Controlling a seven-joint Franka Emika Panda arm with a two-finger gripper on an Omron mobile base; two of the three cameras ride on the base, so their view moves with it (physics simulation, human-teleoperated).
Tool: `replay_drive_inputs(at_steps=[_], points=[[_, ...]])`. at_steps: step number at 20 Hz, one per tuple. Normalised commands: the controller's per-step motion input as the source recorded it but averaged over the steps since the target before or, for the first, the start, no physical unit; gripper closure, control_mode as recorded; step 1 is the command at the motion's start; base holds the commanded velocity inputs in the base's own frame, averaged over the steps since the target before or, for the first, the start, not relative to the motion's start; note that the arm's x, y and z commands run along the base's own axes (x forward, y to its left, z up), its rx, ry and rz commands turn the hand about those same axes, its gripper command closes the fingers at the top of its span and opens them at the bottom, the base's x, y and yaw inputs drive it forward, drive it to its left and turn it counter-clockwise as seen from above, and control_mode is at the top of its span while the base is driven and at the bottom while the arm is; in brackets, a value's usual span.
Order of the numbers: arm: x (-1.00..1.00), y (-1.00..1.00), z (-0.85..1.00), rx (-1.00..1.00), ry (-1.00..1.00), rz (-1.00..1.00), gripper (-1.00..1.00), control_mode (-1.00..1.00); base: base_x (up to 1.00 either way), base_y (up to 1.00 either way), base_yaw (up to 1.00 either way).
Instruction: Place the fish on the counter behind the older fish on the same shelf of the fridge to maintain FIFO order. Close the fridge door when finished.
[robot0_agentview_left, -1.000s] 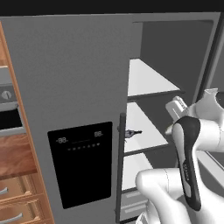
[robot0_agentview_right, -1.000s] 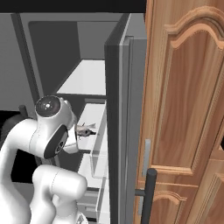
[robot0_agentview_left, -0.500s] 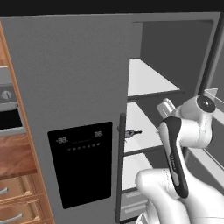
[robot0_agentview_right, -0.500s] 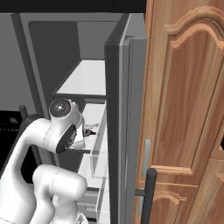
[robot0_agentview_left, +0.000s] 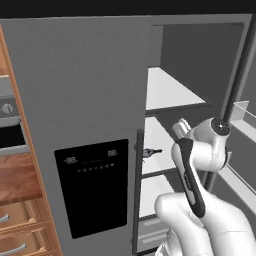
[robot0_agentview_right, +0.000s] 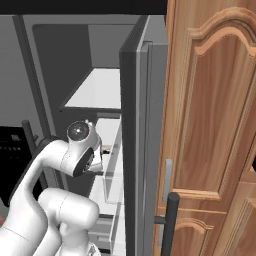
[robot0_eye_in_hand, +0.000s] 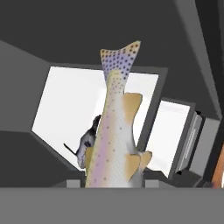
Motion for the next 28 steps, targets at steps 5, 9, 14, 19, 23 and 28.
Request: replay_drive_inputs(at_steps=[5,9,14,19,23,28], points=[[0.48,0.00,-0.07,0.00,0.00,0.00,1.00,-1.00,0.00,0.00,0.00],[0.56,0.00,-0.09,0.00,0.00,0.00,1.00,-1.00,0.00,0.00,0.00],[0.51,0.07,-0.19,0.00,0.00,0.00,1.00,-1.00,0.00,0.00,0.00],[0.12,0.00,-0.02,0.00,0.00,0.00,1.00,-1.00,0.00,0.00,0.00],[0.54,0.06,-0.14,0.00,0.00,0.00,1.00,-1.00,0.00,0.00,0.00],[0.59,0.07,-0.19,0.00,0.00,0.00,1.00,-1.00,0.00,0.00,0.00]])
